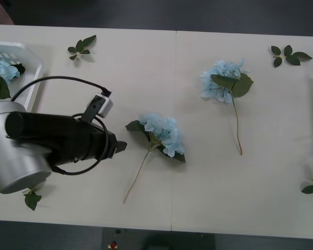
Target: Put the red flowers into the right box and the blue flowers into the left box
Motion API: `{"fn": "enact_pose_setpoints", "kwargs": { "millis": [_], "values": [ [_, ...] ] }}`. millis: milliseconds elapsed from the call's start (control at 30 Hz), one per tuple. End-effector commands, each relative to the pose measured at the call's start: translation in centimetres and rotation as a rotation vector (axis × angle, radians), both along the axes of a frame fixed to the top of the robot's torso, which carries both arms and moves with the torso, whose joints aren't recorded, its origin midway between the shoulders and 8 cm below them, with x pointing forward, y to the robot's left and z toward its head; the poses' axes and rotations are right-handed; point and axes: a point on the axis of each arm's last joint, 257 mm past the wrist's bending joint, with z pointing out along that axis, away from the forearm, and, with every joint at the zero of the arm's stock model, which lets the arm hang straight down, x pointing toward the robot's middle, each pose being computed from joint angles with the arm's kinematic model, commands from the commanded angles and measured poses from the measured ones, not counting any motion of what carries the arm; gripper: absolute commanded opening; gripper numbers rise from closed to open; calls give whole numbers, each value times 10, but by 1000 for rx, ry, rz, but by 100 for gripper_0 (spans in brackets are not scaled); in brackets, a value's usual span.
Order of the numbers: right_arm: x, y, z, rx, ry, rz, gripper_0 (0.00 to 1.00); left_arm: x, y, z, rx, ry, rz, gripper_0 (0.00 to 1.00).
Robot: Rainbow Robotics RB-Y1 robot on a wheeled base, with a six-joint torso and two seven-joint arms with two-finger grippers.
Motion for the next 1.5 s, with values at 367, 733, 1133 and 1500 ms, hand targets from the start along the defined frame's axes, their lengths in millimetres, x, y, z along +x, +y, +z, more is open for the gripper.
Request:
{"fn": "enact_pose_setpoints", "kwargs": {
  "millis": [367, 733, 1133, 1500],
  "values": [
    [8, -15, 3, -39, -42, -31, 91, 21, -55, -38, 45, 0, -90, 100],
    [15, 64, 35, -35, 64, 162, 100, 35, -81, -71, 141, 2, -127, 100],
    [42, 221, 27, 149, 88, 519, 100, 35, -94, -92, 171, 24, -130, 100],
    [70, 326, -6, 106, 117, 784, 100, 36, -109, -99, 176, 16, -140, 100]
  ]
}}
